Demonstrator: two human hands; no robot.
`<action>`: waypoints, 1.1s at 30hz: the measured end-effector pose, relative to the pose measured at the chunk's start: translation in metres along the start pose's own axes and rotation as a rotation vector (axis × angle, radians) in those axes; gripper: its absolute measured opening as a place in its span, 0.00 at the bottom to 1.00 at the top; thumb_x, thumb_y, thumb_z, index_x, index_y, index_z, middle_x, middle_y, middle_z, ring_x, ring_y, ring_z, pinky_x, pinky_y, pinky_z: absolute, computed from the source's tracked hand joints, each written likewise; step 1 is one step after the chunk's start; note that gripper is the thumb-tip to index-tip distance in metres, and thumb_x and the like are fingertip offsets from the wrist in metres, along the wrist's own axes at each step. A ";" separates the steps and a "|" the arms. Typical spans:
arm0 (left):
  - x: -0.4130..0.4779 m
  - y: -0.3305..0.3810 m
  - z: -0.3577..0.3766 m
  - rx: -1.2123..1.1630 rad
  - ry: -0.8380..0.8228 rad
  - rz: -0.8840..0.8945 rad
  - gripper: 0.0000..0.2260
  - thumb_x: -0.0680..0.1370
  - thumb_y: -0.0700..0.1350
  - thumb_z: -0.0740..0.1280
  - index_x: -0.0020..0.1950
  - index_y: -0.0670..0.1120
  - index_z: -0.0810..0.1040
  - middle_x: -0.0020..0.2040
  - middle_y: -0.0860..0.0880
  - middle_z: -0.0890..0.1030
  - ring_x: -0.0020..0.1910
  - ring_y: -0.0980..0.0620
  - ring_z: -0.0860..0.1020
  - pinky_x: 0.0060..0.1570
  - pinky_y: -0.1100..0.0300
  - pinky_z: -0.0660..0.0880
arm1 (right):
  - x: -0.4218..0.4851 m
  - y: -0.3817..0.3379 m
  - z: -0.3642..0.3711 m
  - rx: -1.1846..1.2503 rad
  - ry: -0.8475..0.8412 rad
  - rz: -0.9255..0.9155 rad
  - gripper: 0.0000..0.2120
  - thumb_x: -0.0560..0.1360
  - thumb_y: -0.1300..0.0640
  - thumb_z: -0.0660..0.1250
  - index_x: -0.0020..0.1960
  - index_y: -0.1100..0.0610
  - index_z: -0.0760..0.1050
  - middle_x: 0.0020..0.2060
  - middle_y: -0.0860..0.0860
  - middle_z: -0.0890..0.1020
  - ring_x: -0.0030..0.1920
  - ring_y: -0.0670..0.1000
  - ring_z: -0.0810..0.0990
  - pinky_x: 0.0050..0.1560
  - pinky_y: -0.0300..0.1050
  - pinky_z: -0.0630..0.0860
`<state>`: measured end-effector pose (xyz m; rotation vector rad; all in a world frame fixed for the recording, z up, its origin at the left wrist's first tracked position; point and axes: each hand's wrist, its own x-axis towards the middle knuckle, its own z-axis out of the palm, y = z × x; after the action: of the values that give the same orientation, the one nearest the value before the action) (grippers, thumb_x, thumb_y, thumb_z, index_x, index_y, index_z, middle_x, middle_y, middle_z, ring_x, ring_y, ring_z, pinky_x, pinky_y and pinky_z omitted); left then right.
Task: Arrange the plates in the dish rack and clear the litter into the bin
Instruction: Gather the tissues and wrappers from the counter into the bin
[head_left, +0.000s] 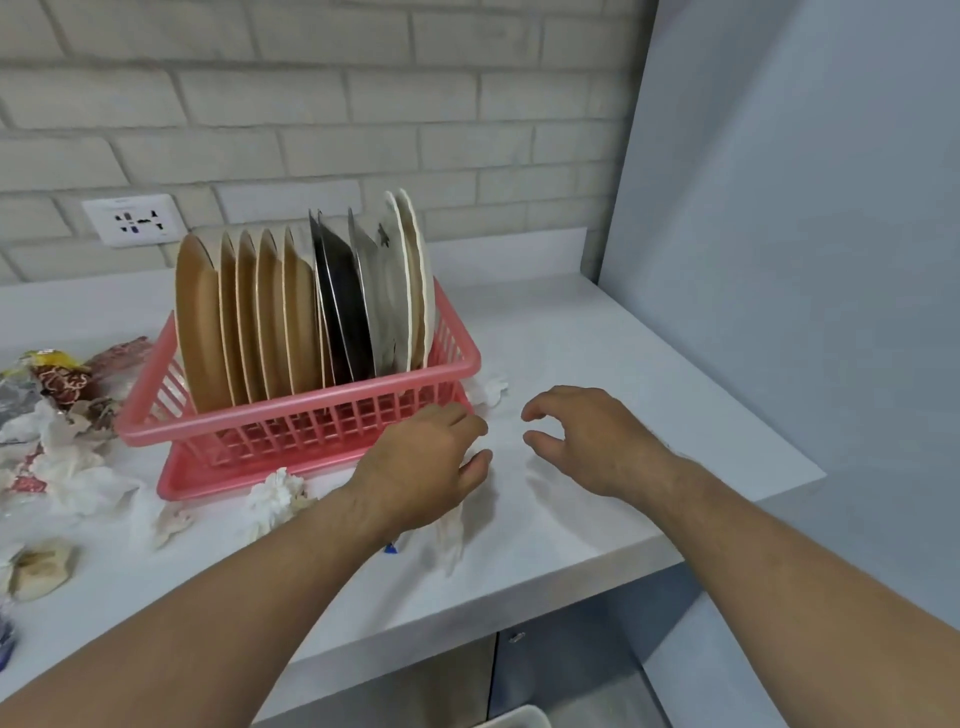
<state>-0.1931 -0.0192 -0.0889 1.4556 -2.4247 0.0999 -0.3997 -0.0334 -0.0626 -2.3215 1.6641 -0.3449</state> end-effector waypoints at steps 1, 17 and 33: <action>0.004 -0.001 0.003 0.010 -0.005 0.000 0.16 0.79 0.55 0.59 0.63 0.50 0.75 0.57 0.53 0.78 0.55 0.52 0.75 0.50 0.58 0.74 | 0.007 0.002 0.002 -0.011 -0.015 -0.005 0.14 0.79 0.48 0.62 0.64 0.48 0.74 0.62 0.44 0.76 0.58 0.48 0.75 0.60 0.44 0.72; 0.046 -0.010 0.060 0.165 -0.204 -0.132 0.11 0.76 0.52 0.60 0.49 0.50 0.79 0.47 0.51 0.82 0.49 0.47 0.78 0.53 0.52 0.72 | 0.125 0.026 0.049 0.064 -0.154 -0.101 0.12 0.77 0.54 0.63 0.59 0.54 0.68 0.51 0.52 0.77 0.48 0.55 0.77 0.48 0.51 0.77; 0.080 0.022 0.039 0.030 -0.025 -0.239 0.14 0.78 0.39 0.61 0.62 0.47 0.75 0.54 0.49 0.80 0.50 0.47 0.79 0.47 0.54 0.76 | 0.079 0.099 0.031 0.236 -0.156 0.072 0.13 0.73 0.62 0.54 0.40 0.50 0.74 0.47 0.51 0.78 0.47 0.54 0.79 0.48 0.46 0.78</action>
<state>-0.2556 -0.0851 -0.1001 1.7565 -2.2571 0.0646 -0.4525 -0.1362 -0.1228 -2.0566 1.5380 -0.3174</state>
